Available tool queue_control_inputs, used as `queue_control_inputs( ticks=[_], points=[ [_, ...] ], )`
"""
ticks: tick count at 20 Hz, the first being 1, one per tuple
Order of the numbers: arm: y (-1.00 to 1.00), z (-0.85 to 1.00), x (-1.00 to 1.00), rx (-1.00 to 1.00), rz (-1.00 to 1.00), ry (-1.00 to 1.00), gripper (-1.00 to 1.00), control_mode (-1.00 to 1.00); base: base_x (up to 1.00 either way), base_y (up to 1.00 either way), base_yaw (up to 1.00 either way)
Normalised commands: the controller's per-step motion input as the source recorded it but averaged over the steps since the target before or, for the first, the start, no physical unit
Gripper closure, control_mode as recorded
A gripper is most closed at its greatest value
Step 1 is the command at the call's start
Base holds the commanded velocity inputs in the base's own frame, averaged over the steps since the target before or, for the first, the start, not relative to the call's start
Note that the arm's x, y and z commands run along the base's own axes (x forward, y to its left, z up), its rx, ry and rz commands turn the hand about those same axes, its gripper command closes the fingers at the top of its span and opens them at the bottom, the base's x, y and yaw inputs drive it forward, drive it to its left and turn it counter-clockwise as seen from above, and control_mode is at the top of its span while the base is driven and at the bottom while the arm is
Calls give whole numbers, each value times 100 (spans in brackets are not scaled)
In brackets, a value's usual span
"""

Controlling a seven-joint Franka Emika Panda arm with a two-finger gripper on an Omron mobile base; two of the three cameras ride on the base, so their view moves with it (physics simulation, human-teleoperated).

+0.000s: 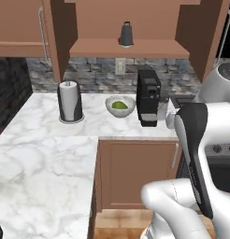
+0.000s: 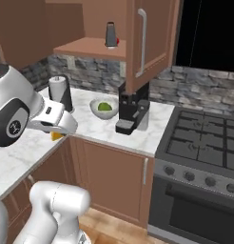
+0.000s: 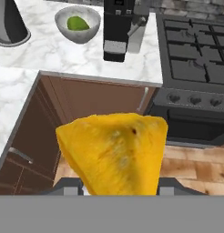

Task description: Pick the cheese from the fridge and the cheese grater from the cabinet and place them next to the salad bowl.

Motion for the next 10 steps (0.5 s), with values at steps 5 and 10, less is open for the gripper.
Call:
queue_control_inputs(
  ticks=[5,10],
  points=[
    [0,0,0,0,0,0,100,100,47,25,-17],
    [0,0,0,0,0,0,100,100,39,39,-21]
  ],
)
